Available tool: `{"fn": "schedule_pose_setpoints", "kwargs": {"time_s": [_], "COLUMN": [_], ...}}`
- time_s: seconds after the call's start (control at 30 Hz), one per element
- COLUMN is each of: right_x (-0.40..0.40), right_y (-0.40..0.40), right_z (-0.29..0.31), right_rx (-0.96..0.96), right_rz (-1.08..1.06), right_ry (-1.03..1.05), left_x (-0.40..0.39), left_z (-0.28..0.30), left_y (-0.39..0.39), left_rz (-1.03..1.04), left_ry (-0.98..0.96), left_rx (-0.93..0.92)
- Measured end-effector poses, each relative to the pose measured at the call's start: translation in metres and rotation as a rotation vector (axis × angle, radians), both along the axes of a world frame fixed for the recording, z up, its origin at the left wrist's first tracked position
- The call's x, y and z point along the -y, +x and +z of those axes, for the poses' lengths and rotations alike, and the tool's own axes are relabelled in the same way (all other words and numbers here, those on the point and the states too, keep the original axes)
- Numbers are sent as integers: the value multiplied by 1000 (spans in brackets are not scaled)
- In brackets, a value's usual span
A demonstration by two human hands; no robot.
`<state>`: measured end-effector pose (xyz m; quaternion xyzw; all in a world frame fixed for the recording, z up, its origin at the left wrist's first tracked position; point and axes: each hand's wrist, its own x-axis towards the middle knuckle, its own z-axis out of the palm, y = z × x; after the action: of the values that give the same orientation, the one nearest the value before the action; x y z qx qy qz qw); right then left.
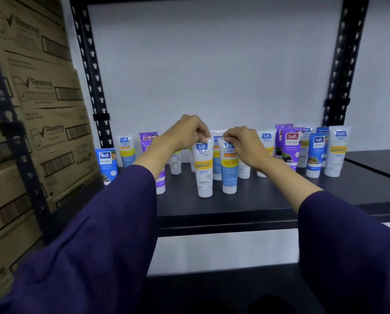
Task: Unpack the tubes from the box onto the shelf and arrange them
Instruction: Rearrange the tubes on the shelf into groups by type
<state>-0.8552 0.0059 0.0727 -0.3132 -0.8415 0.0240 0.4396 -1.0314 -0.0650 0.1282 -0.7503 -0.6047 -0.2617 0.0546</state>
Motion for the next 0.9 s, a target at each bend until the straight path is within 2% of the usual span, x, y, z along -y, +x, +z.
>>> {"fn": "schedule_pose_setpoints", "kwargs": {"time_s": [0.13, 0.27, 0.37, 0.6, 0.73, 0.9], "right_x": [4, 10, 12, 9, 4, 0], "right_y": [8, 7, 6, 14, 17, 17], "right_z": [-8, -27, -46, -80, -90, -91], "right_rx": [-126, -330, -455, -332, -238, -275], "right_rz": [51, 129, 238, 272, 250, 180], "right_ry": [-56, -215, -389, -498, -553, -587], "left_x": [3, 9, 10, 8, 4, 3], "left_z": [-16, -55, -88, -141, -142, -140], "left_y": [13, 17, 19, 16, 16, 19], "left_rz": [-25, -12, -38, -24, 31, 76], "left_ry": [71, 244, 188, -97, -100, -78], "left_rx": [164, 573, 850, 868, 860, 869]}}
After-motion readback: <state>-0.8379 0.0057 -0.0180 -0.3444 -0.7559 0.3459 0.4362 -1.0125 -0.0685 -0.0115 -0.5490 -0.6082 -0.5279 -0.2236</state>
